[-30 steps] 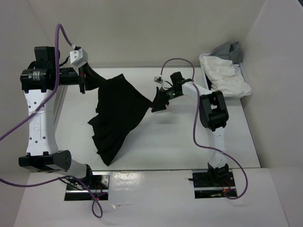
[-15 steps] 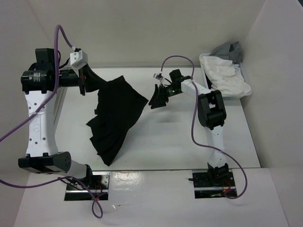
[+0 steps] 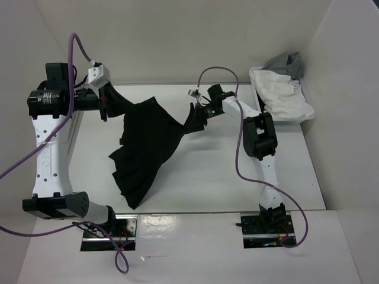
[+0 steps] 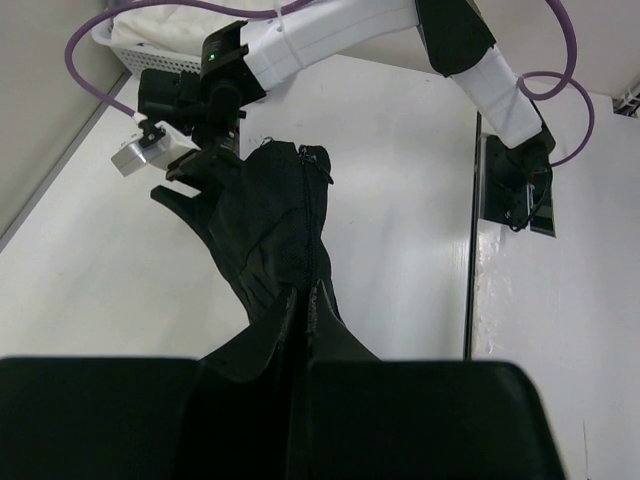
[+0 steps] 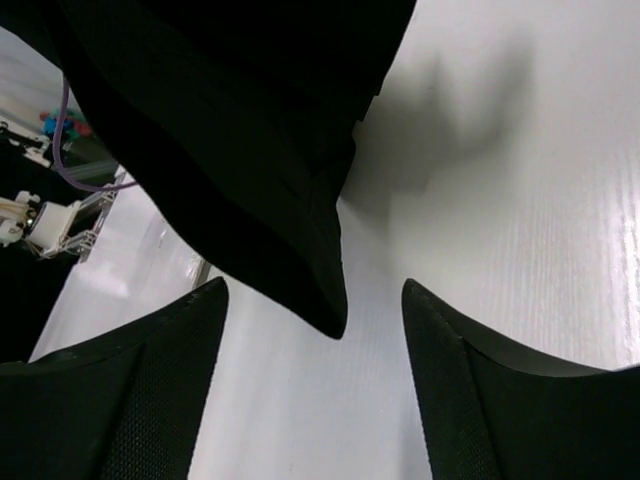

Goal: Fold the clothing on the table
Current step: Flatten the skirt out

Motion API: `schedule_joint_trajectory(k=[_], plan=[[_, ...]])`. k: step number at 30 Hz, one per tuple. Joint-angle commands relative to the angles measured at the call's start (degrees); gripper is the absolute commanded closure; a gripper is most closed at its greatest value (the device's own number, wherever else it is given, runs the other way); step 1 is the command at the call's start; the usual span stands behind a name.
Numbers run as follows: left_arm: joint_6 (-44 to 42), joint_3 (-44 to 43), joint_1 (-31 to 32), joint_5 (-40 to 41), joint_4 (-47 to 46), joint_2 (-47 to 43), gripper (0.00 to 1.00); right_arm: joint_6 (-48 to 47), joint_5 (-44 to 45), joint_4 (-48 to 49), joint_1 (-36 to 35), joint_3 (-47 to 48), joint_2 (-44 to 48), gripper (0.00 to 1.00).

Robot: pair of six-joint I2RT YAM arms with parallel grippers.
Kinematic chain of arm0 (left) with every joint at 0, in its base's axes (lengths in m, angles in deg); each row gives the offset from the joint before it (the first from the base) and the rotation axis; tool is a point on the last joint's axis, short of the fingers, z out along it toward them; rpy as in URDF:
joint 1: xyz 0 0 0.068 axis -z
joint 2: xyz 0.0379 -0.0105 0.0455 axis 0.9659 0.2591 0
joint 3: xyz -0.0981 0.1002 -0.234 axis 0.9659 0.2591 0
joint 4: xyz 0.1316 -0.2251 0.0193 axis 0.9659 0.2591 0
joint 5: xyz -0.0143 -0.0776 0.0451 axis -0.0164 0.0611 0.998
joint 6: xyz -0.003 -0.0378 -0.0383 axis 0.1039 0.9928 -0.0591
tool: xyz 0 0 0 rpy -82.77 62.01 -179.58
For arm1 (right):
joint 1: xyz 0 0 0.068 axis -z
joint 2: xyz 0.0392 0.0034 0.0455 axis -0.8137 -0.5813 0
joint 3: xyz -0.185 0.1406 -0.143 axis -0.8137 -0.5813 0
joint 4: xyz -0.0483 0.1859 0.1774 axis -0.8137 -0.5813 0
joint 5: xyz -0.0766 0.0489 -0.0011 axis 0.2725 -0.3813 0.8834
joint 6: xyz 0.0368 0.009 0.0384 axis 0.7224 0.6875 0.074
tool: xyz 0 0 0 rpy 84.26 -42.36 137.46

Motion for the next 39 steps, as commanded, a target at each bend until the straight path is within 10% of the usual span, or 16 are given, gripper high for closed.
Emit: schedule_joint_trajectory(k=[1, 8, 15, 27, 39], plan=[[0.90, -0.34, 0.00, -4.45, -2.13, -2.00, 1.00, -2.21, -4.50, -2.25, -1.74, 1.55, -0.20, 0.26], [0.91, -0.34, 0.00, -4.98, -2.13, -2.00, 1.00, -2.74, -5.03, -2.25, -2.79, 0.93, 0.33, 0.50], [1.43, 1.67, 0.00, -2.53, -4.57, -2.00, 1.00, 1.46, -1.96, 2.39, -2.79, -2.75, 3.66, 1.00], [15.13, 15.56, 0.53, 13.65, -23.03, -4.90, 1.00, 18.78, 18.70, 10.76, 6.68, -3.92, 29.85, 1.00], [27.80, 14.51, 0.53, 21.06, -33.59, -4.90, 1.00, 14.58, 38.74, 8.65, 8.46, -6.10, 49.88, 1.00]])
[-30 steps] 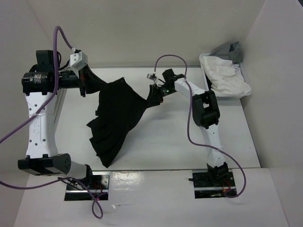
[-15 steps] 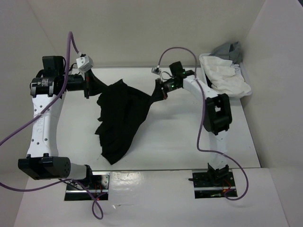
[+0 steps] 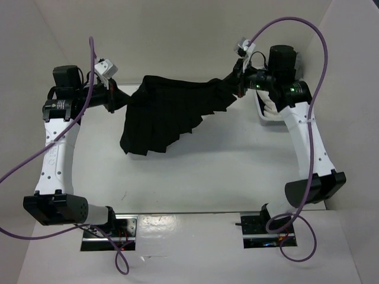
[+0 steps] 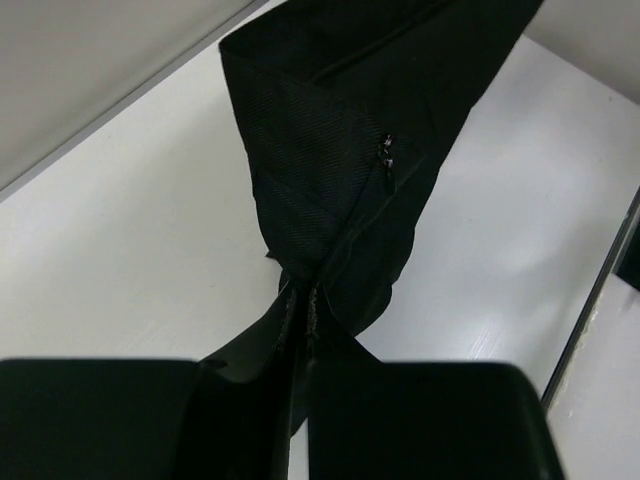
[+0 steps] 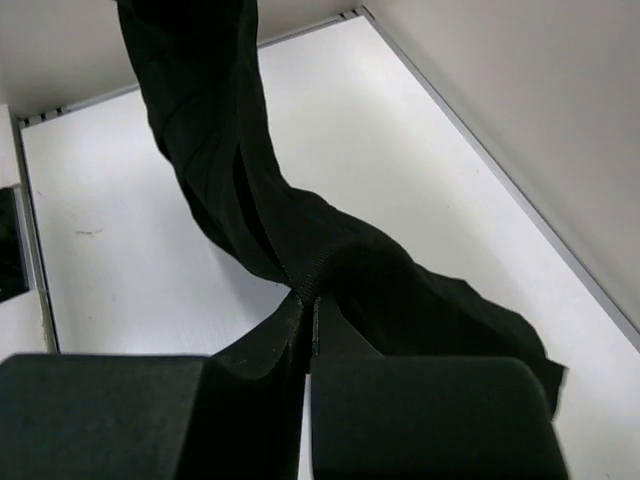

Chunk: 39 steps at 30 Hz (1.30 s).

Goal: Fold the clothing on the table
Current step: Flatten the skirt out

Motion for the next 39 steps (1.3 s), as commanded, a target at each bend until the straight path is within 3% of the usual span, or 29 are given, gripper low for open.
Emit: schedule_joint_trajectory(k=[1, 11, 21, 34, 39], plan=[[3.54, -1.86, 0.16, -2.25, -4.19, -2.23, 1.00, -2.56, 5.50, -0.55, -0.29, -3.37, 4.76, 1.00], [-9.55, 2.18, -1.95, -21.76, 6.25, -7.84, 1.00, -11.43, 0.06, -8.72, 3.49, -8.83, 13.90, 1.00], [-29.85, 11.56, -2.48, -25.29, 26.29, -19.35, 1.00, -20.49, -8.29, -22.08, 7.35, -12.25, 21.81, 1.00], [-28.28, 14.84, -5.99, -28.01, 31.31, -26.05, 1.00, -24.36, -14.53, -31.49, 9.29, -8.49, 24.29, 1.00], [-19.07, 14.84, -6.61, -28.54, 23.16, -22.99, 0.99, -25.15, -14.54, -33.87, 9.29, -5.32, 21.83, 1.00]])
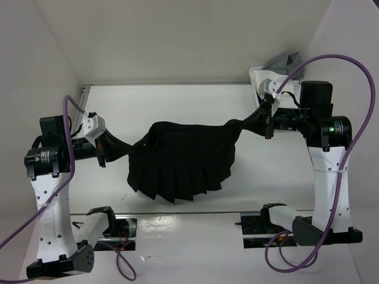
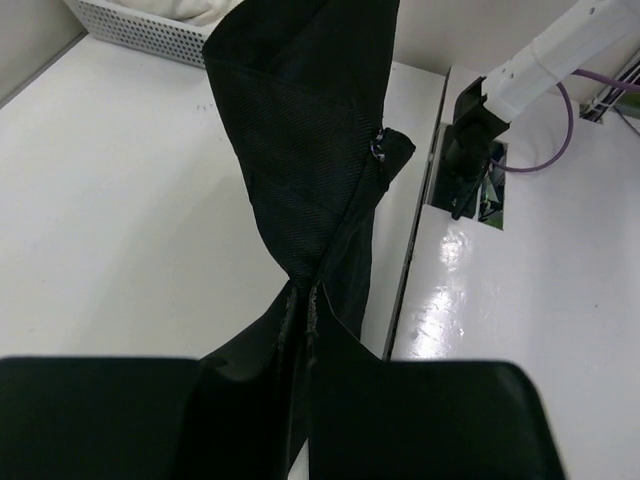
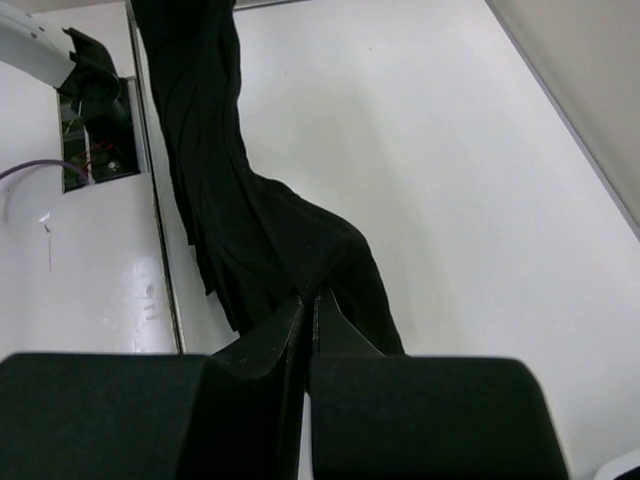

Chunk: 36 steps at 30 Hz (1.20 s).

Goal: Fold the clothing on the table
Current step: Flatten the skirt out

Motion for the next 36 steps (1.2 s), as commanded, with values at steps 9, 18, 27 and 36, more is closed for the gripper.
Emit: schedule_joint_trajectory(k=[9, 18, 27, 36], plan=[[20.01, -3.66, -0.64, -0.10, -24.53, 14.94, 1.00, 9.49, 5.07, 12.95, 0.07, 3.14, -9.80, 1.00], [26.17, -14.13, -0.64, 4.56, -28.23, 15.83, 1.00, 16.97, 9.74, 20.61, 0.07, 9.47, -11.83, 1.00], [20.64, -7.90, -0.64, -0.70, -20.86, 3.81, 1.00, 9.87, 3.86, 12.80, 0.07, 2.63, -1.91, 1.00], [22.98, -1.13, -1.70, -6.94, -18.73, -4.48, 0.96, 3.35, -2.74, 4.26, 3.31, 0.95, 5.74, 1.00]])
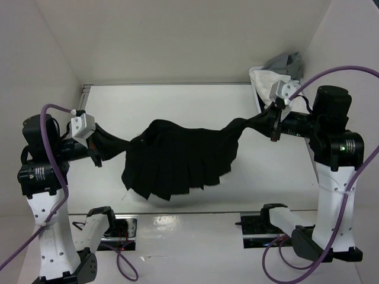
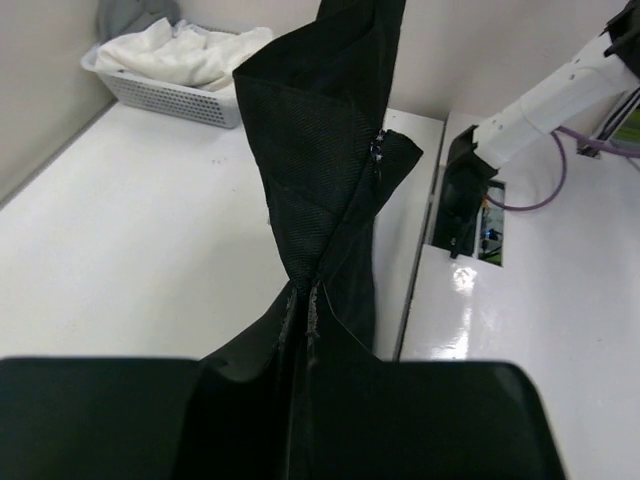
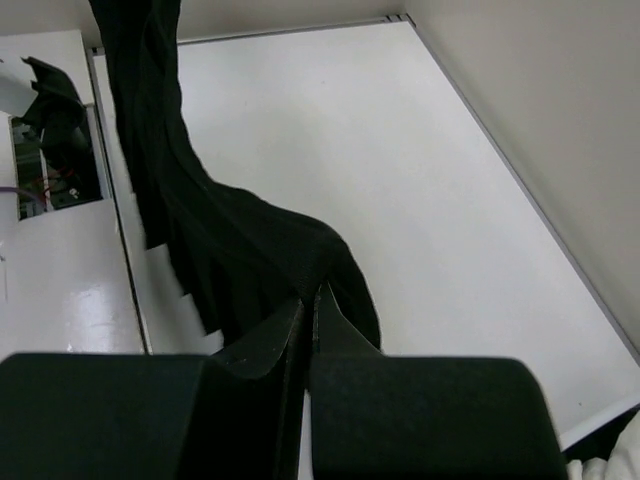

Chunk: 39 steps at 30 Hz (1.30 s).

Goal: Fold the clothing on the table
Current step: Flatten the skirt out

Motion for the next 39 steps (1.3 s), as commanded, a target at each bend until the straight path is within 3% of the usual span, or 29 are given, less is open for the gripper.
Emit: schedule_joint_trajectory(k=[1, 7, 11, 14, 18, 24, 30, 31, 32, 34, 35, 39], plan=[[4.64, 1.65, -1.15, -5.21, -2.86, -0.26, 0.96, -2.51, -4.14, -1.97, 1.51, -0.17, 1.22, 1.00], [18.80, 4.37, -1.16, -7.59, -16.39, 5.62, 0.96, 1.26, -2.82, 0.39, 1.51, -0.70, -4.48, 1.00], [18.81, 7.97, -1.16, -1.81, -18.35, 13.25, 0.96, 1.27, 2.00, 1.27, -1.55, -1.65, -12.38, 1.00], [13.64, 9.91, -1.16, 4.43, -17.65, 21.93, 0.96, 2.67, 6.83, 6.19, -3.24, -5.69, -19.13, 1.00], [12.14, 10.88, -1.16, 12.70, -22.03, 35.75, 1.00, 6.37, 10.71, 22.42, -4.38, -12.90, -27.49, 1.00], [7.13, -3.33, -1.68, 14.30, -18.00, 66.48, 1.00, 7.25, 15.81, 24.92, -4.91, -3.19, -49.90, 1.00], [10.46, -11.25, -1.68, 16.31, -23.79, 74.36, 1.00, 8.21, 22.40, 26.76, -6.49, 8.08, -62.49, 1.00], [11.07, -11.87, -1.68, 16.92, -24.58, 74.88, 0.94, 9.09, 23.01, 27.81, -6.49, 9.05, -63.28, 1.00], [11.08, -12.40, -1.68, 17.62, -25.46, 74.89, 0.90, 10.83, 24.76, 28.43, -6.49, 10.71, -64.59, 0.97], [11.69, -13.89, -1.68, 18.94, -27.12, 74.89, 0.83, 13.47, 27.31, 31.59, -7.02, 11.95, -65.30, 0.68], [12.56, -13.90, -1.68, 20.34, -28.01, 74.19, 0.73, 16.10, 30.02, 32.73, -7.02, 11.96, -65.31, 0.64], [16.78, -16.79, -2.30, 26.50, -34.41, 71.55, 0.60, 24.37, 42.33, 39.59, -7.02, 13.63, -63.65, 0.34]])
